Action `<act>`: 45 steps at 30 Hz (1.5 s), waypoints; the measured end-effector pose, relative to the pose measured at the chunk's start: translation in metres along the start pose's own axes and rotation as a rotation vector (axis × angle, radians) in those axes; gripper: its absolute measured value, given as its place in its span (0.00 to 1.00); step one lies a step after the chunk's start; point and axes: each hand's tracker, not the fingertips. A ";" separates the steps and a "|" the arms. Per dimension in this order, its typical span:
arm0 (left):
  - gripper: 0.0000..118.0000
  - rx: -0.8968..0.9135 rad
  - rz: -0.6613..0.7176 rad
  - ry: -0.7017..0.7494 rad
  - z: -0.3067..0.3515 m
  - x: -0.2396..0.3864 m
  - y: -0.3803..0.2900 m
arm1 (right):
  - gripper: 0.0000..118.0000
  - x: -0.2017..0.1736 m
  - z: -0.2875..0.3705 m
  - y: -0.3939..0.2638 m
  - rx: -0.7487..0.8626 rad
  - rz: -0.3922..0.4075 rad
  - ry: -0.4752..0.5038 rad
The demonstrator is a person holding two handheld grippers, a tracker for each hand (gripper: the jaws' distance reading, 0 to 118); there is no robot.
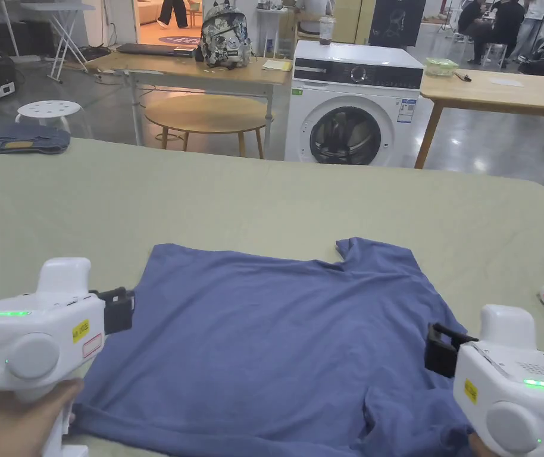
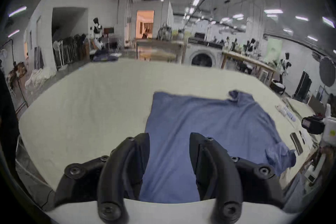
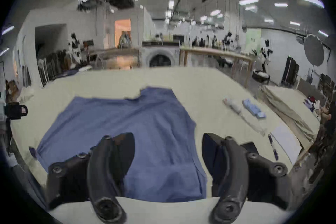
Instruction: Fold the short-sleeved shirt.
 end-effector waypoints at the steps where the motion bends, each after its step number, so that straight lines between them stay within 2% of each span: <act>1: 0.36 0.019 0.004 -0.010 -0.008 -0.004 0.000 | 0.42 -0.005 0.001 0.000 0.028 0.004 0.005; 2: 0.33 0.047 -0.001 -0.014 -0.010 -0.003 0.001 | 0.22 -0.011 0.002 0.000 0.057 0.010 0.001; 3: 0.24 0.072 -0.016 -0.012 -0.010 0.000 0.002 | 0.07 -0.020 0.009 0.001 0.083 0.000 0.001; 5: 0.10 0.106 -0.072 0.020 -0.003 0.016 0.001 | 0.05 -0.028 0.013 0.000 0.103 -0.017 0.008; 6: 0.04 0.126 -0.093 0.037 -0.001 0.022 0.000 | 0.00 -0.030 0.014 0.000 0.112 -0.031 0.022; 7: 0.00 0.147 -0.109 0.040 0.001 0.025 -0.001 | 0.00 -0.033 0.014 0.001 0.113 -0.042 0.035; 10: 0.00 0.150 -0.106 0.050 0.008 0.034 -0.003 | 0.00 -0.038 0.018 -0.001 0.129 -0.049 0.029; 14: 0.00 0.102 -0.138 0.065 0.011 0.033 -0.005 | 0.00 -0.041 0.020 -0.001 0.119 -0.014 0.036; 20: 0.00 -0.183 -0.099 -0.003 0.005 -0.004 -0.016 | 0.00 -0.037 0.018 -0.009 0.080 0.013 0.048; 23: 0.00 -0.297 -0.124 0.039 -0.013 -0.034 -0.024 | 0.00 -0.036 0.014 -0.016 0.053 0.030 0.049; 25: 0.00 -0.377 -0.091 0.047 -0.016 -0.045 -0.031 | 0.00 -0.036 0.012 -0.019 0.030 0.036 0.054; 26: 0.03 -0.419 -0.064 0.049 -0.020 -0.051 -0.034 | 0.00 -0.035 0.010 -0.021 0.020 0.037 0.055; 27: 0.12 -0.449 -0.023 0.036 -0.025 -0.059 -0.038 | 0.00 -0.035 0.009 -0.024 0.012 0.038 0.053; 30: 0.51 -0.549 0.043 0.039 -0.038 -0.072 -0.052 | 0.00 -0.036 0.006 -0.027 -0.012 0.045 0.056; 31: 0.54 -0.566 0.048 0.052 -0.043 -0.074 -0.057 | 0.00 -0.035 0.004 -0.029 -0.018 0.046 0.055; 37: 0.54 -0.672 0.047 0.159 -0.065 -0.076 -0.085 | 0.00 -0.034 0.000 -0.034 -0.051 0.058 0.052; 43: 0.53 -0.642 0.051 0.152 -0.052 -0.067 -0.087 | 0.00 -0.026 -0.006 -0.050 -0.086 0.065 0.041; 45: 0.46 -0.635 0.064 0.136 -0.048 -0.068 -0.086 | 0.00 -0.022 -0.009 -0.055 -0.101 0.058 0.041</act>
